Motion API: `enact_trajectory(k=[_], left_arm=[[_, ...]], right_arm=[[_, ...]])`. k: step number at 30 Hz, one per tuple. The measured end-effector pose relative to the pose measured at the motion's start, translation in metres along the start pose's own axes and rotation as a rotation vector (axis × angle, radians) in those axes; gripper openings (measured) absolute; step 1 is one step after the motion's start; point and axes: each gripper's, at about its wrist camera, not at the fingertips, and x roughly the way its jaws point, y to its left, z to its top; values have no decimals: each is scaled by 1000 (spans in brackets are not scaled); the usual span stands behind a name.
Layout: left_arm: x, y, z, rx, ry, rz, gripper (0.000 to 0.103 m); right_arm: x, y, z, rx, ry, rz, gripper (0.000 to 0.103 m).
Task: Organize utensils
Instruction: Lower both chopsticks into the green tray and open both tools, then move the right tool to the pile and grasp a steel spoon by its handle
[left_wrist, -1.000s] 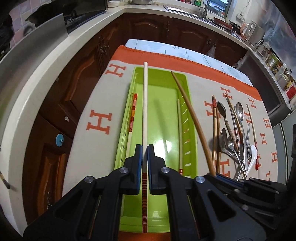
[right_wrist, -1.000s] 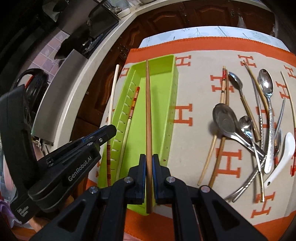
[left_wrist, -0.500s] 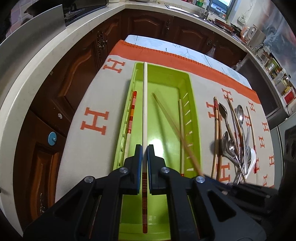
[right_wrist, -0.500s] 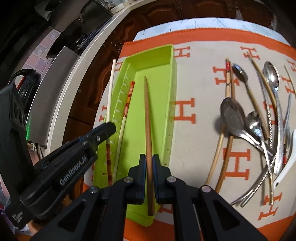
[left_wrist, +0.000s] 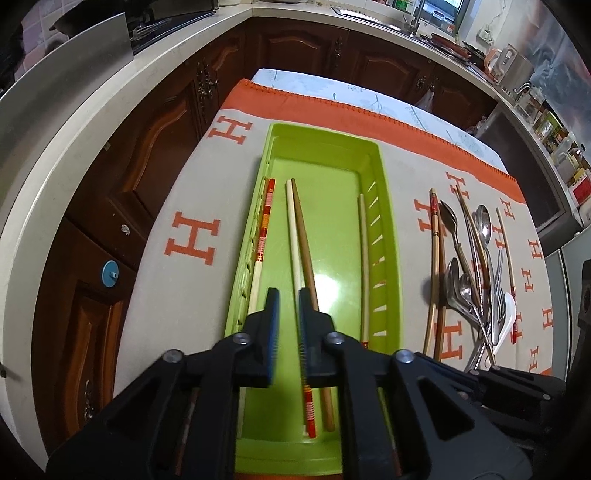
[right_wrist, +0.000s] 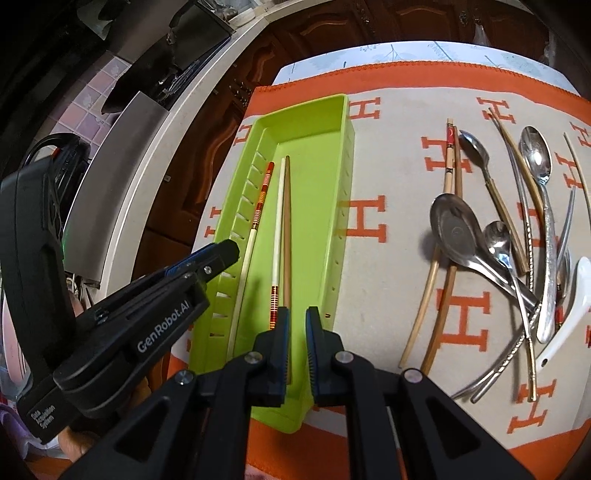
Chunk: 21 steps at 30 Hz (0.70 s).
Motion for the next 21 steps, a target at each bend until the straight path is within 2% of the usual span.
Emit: enact_trajectory(k=[1,4,14,21], left_arm=[[-1,0,-1,0,-1,1,22],[-9,-2,-6,6,-17,7,30],[-28,-16,-20,42,-30,24,30],[-30,-33,-29,69,-6,30,31]], right_arm=[[-1,0,-1,-2,-2,-2,9],[-6,0,-3,-11,-11,-9,9],[-24,-9,-12,-23,-46,-53,9],[-41,-28,-17,5,-82,-60,9]])
